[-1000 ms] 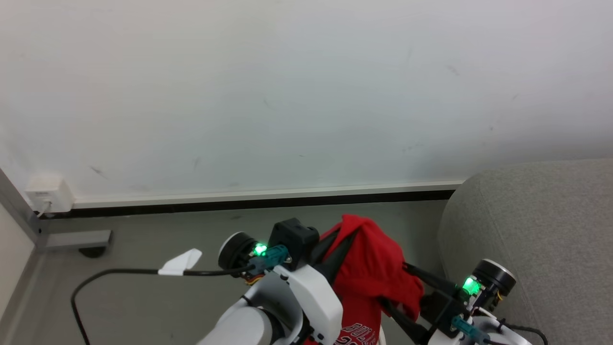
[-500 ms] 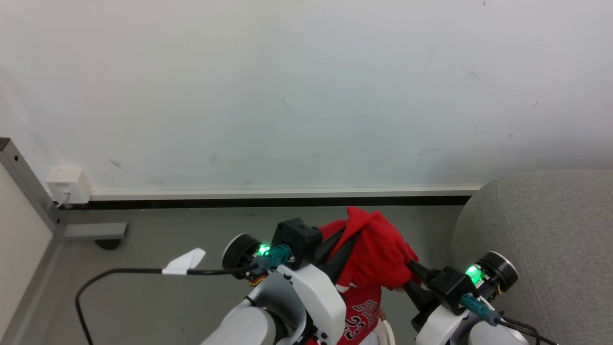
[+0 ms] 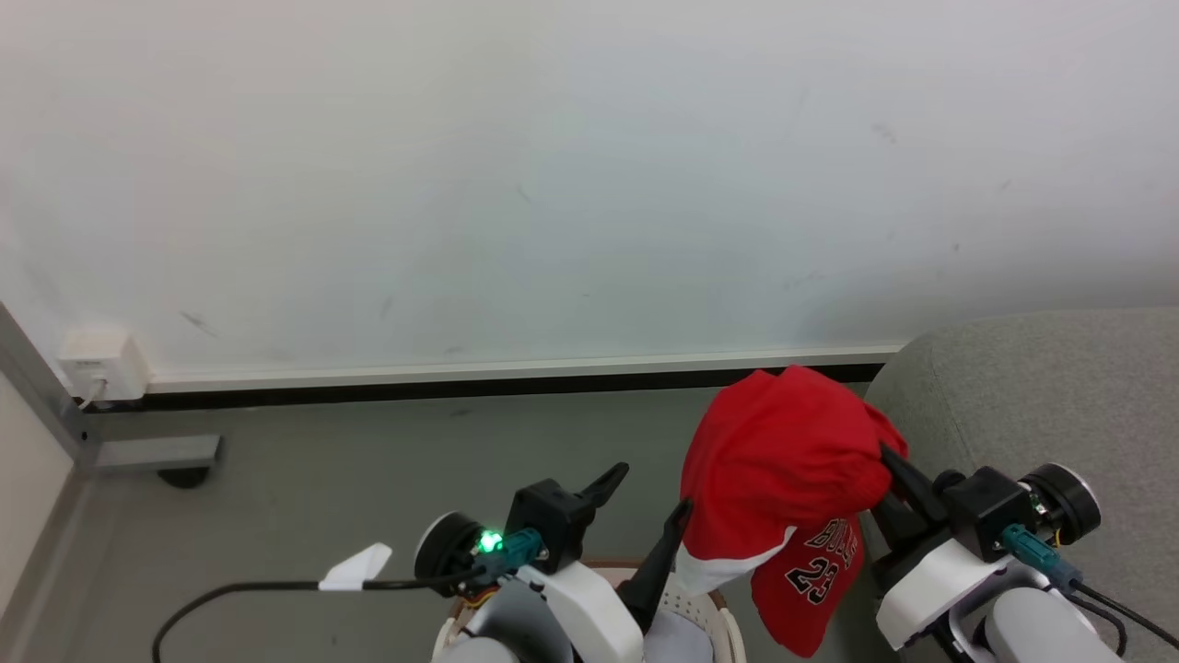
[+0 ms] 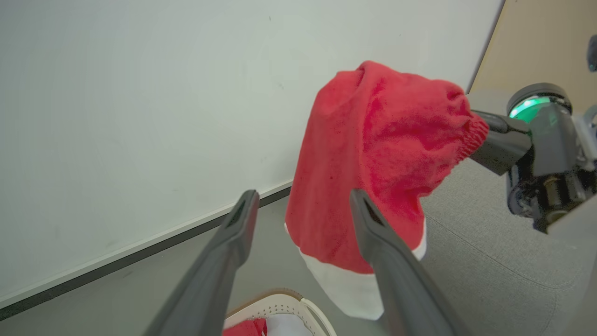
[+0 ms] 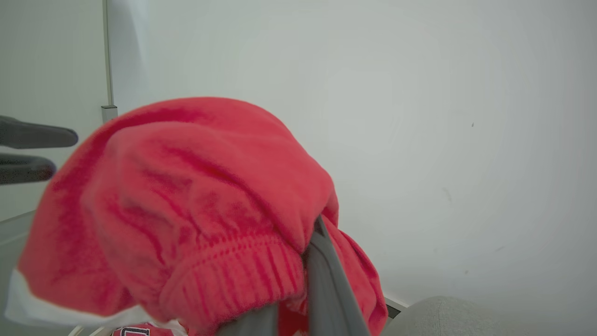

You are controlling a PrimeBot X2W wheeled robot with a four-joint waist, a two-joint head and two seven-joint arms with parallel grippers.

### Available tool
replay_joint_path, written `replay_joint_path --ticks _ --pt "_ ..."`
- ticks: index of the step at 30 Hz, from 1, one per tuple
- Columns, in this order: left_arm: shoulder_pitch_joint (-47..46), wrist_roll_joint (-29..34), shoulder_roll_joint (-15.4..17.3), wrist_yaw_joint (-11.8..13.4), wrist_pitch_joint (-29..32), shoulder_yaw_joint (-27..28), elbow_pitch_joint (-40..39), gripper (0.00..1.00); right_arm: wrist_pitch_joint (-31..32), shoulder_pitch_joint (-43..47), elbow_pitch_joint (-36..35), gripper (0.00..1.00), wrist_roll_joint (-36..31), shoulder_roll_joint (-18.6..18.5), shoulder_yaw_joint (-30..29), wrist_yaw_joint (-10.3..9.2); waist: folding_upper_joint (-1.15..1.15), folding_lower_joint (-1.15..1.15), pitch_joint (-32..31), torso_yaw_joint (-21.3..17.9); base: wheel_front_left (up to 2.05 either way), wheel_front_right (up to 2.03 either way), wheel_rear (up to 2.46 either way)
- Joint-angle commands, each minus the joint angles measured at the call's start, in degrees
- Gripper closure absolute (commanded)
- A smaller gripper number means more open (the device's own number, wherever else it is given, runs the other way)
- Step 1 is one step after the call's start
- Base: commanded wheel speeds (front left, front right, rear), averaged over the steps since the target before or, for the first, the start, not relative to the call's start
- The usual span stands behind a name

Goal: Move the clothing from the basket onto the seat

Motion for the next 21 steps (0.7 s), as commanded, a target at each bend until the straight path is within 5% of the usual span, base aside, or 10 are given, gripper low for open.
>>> replay_joint_path --ticks 1,21 --pt "0.54 -0.01 -0.27 -0.15 -0.86 -0.09 0.81 0.00 -0.01 0.39 -0.40 1.00 0.03 -0.66 -0.72 -0.12 0.00 0.00 0.22 -0.58 0.00 0.00 0.00" --pt "-2.94 -0.78 -4.16 -1.38 -7.95 -2.36 9.33 0.00 -0.01 1.28 -2.49 1.00 1.52 -5.59 -6.38 -0.12 0.00 0.00 5.00 -18.41 0.00 0.00 0.00"
